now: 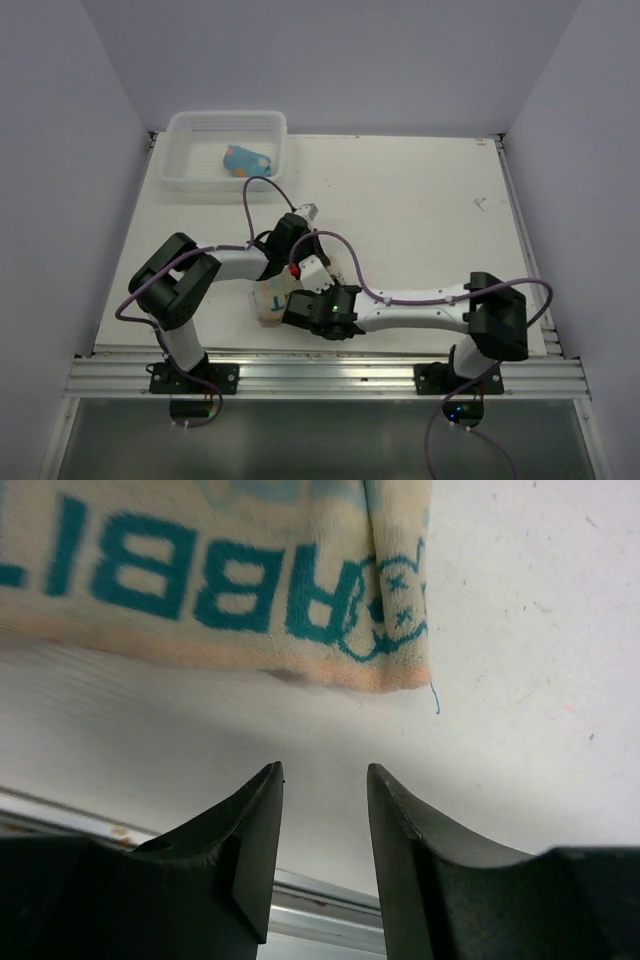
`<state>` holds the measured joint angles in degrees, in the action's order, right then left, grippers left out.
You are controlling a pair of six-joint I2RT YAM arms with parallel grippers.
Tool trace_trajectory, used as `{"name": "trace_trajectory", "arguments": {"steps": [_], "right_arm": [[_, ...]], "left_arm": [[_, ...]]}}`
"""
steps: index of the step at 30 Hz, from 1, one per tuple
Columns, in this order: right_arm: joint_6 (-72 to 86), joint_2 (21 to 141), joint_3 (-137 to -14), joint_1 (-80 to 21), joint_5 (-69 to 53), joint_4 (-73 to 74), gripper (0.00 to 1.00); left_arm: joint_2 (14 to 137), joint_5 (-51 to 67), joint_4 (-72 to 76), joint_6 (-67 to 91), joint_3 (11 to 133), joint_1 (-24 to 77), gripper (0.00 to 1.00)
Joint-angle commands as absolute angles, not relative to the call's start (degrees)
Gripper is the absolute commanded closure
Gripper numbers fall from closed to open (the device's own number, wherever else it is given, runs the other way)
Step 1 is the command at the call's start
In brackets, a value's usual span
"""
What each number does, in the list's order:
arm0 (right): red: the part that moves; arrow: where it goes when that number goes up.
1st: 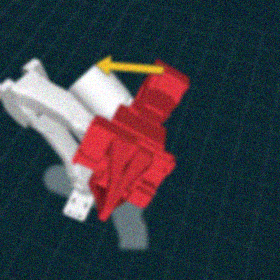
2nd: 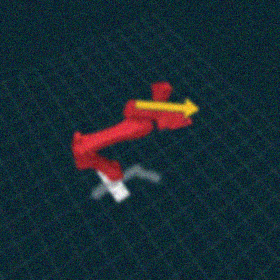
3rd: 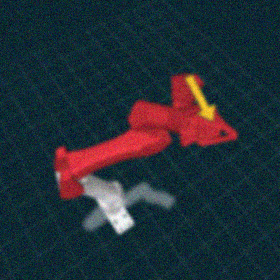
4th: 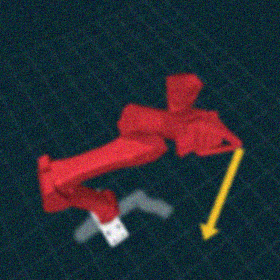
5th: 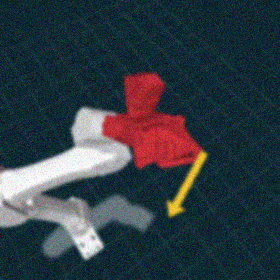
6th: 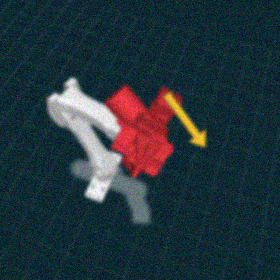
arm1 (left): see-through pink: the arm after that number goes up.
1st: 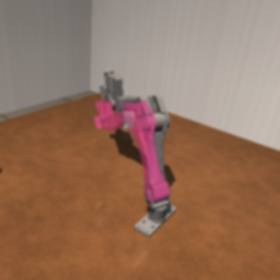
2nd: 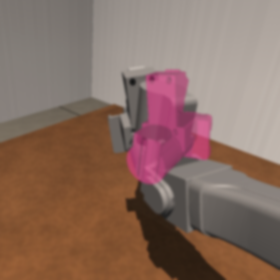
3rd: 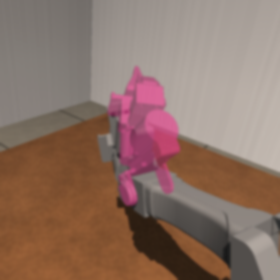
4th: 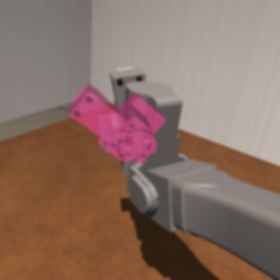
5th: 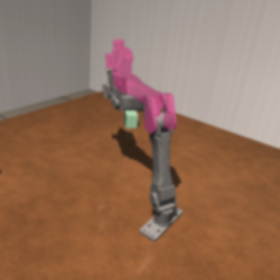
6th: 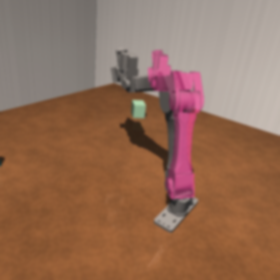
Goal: Roll the towels
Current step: Roll the towel
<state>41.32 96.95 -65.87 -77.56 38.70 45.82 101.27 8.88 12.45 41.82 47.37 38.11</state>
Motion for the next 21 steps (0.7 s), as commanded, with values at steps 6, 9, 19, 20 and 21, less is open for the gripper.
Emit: {"name": "trace_trajectory", "arguments": {"steps": [6, 9, 19, 20, 21], "right_arm": [[46.3, 74.6, -54.8, -63.9, 29.4, 32.6, 0.71], [45.6, 71.6, -50.3, -57.5, 23.6, 27.2, 0.75], [50.2, 76.1, -42.4, -43.3, 1.4, 10.0, 0.75], [50.5, 77.7, -41.9, -42.1, 0.4, 8.8, 0.73], [51.1, 78.4, -41.7, -41.5, 0.3, 7.6, 0.72]], "left_arm": [[100.5, 5.3, 14.7, 41.1, 43.5, 37.5, 1.0], [100.2, 5.1, 14.7, 41.2, 43.4, 37.4, 1.0], [99.7, 5.6, 14.9, 41.4, 43.2, 37.4, 1.0], [99.7, 5.7, 14.9, 41.4, 43.2, 37.4, 1.0], [99.8, 5.7, 14.9, 41.4, 43.0, 37.4, 1.0]]}}
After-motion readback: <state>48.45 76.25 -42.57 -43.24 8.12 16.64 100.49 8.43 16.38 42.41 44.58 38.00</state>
